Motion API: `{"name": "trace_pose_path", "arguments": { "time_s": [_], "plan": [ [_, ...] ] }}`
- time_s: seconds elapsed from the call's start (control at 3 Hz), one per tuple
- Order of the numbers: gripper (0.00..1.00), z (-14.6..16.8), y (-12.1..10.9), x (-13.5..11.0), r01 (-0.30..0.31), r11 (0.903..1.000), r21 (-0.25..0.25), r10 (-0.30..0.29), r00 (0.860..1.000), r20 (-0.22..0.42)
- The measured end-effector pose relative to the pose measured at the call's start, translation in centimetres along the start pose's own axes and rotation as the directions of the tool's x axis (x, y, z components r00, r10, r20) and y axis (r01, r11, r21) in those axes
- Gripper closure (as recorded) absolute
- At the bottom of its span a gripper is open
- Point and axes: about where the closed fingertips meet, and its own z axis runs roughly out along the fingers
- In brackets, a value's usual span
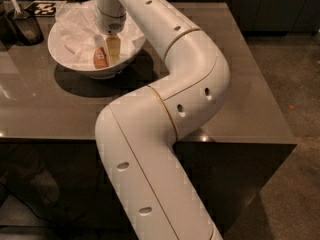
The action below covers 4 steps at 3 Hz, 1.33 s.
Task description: Pick apple from white bowl
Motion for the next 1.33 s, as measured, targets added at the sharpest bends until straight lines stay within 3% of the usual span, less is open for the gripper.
{"name": "trace_pose_path", "arguments": {
  "time_s": [0.33, 1.33],
  "plan": [
    [0.18, 0.4, 0.19, -0.13, 0.004, 1.0, -0.002, -0.004, 0.999, 0.032],
    [0.89, 0.9, 0.64, -0.69, 0.041, 0.9991, -0.014, -0.04, 0.996, 0.074]
  ]
}}
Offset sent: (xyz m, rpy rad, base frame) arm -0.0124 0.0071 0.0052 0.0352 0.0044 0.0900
